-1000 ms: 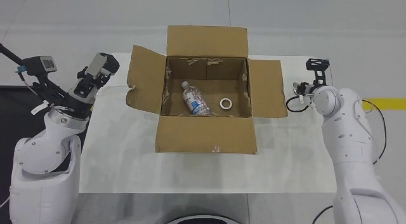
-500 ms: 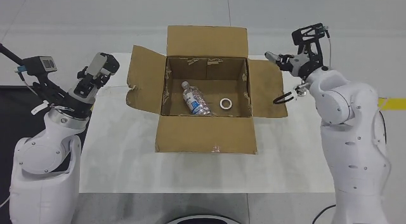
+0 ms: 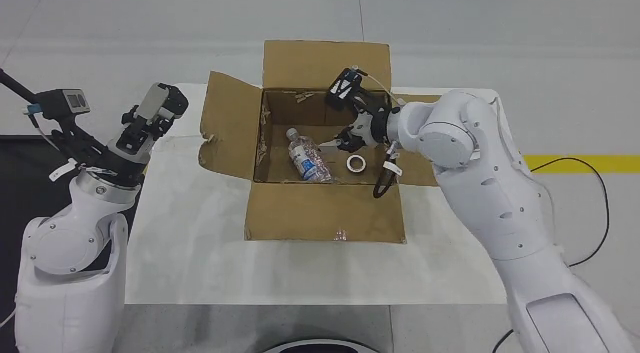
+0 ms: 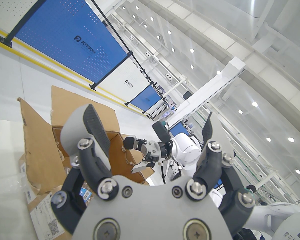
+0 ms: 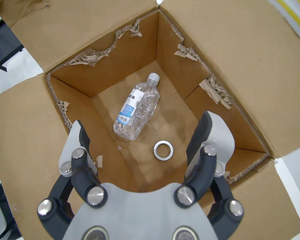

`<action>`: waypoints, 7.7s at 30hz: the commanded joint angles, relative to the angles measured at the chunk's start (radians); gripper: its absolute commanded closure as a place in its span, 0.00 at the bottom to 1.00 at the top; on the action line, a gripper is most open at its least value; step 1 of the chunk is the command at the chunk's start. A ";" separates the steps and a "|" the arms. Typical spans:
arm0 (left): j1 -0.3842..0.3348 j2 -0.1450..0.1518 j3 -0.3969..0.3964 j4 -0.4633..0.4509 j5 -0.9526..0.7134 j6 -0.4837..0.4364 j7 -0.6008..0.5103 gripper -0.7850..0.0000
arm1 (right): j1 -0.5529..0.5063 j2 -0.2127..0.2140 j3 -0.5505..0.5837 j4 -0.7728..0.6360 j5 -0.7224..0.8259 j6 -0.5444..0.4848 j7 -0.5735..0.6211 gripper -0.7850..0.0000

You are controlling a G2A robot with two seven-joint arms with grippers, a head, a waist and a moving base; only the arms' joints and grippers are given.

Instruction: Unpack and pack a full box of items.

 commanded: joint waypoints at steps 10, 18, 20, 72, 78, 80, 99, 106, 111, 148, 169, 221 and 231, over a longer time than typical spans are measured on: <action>0.000 0.000 0.000 0.000 0.000 0.000 0.000 0.00 | -0.011 0.000 -0.011 -0.004 -0.032 0.013 -0.010 0.00; 0.000 0.000 0.000 0.000 0.000 0.000 0.000 0.00 | 0.060 -0.036 -0.190 0.102 -0.271 0.091 0.044 0.12; 0.000 0.000 0.000 0.000 0.000 0.000 0.000 0.00 | 0.091 -0.051 -0.229 0.155 -0.288 0.097 0.057 0.34; 0.000 0.000 0.000 0.000 0.000 0.000 0.000 0.00 | 0.359 -0.350 -0.482 0.999 -0.179 -0.076 -0.091 1.00; 0.000 0.000 0.000 0.000 0.000 0.000 0.000 0.00 | 0.388 -0.328 -0.437 0.994 -0.147 -0.167 -0.233 1.00; 0.000 0.000 0.000 0.000 0.000 0.000 0.000 0.00 | 0.396 -0.314 -0.419 0.985 -0.144 -0.179 -0.283 1.00; 0.000 0.000 0.000 0.000 0.000 0.000 0.000 0.00 | -0.102 0.028 0.161 0.105 -0.071 -0.356 -0.616 1.00; 0.000 0.000 0.000 0.000 0.000 0.000 0.000 0.00 | -0.334 0.085 0.352 -0.176 0.030 -0.383 -0.579 1.00; 0.000 0.000 0.000 0.000 0.000 0.000 0.000 0.00 | -0.397 0.099 0.397 -0.250 -0.016 -0.267 -0.539 1.00; 0.000 0.000 0.000 0.000 0.000 0.000 0.000 0.00 | -0.255 0.102 0.442 0.218 -0.645 0.613 0.127 1.00; 0.000 0.000 0.000 0.000 0.000 0.000 0.000 0.00 | -0.172 0.081 0.395 0.371 -0.644 0.682 0.067 0.72; 0.000 0.000 0.000 0.000 0.000 0.000 0.000 0.00 | -0.366 0.040 0.160 -0.669 -0.775 0.524 0.034 0.00; 0.000 0.000 0.000 0.000 0.000 0.000 0.000 0.00 | -0.242 0.014 0.100 -0.429 -0.471 0.358 0.011 0.00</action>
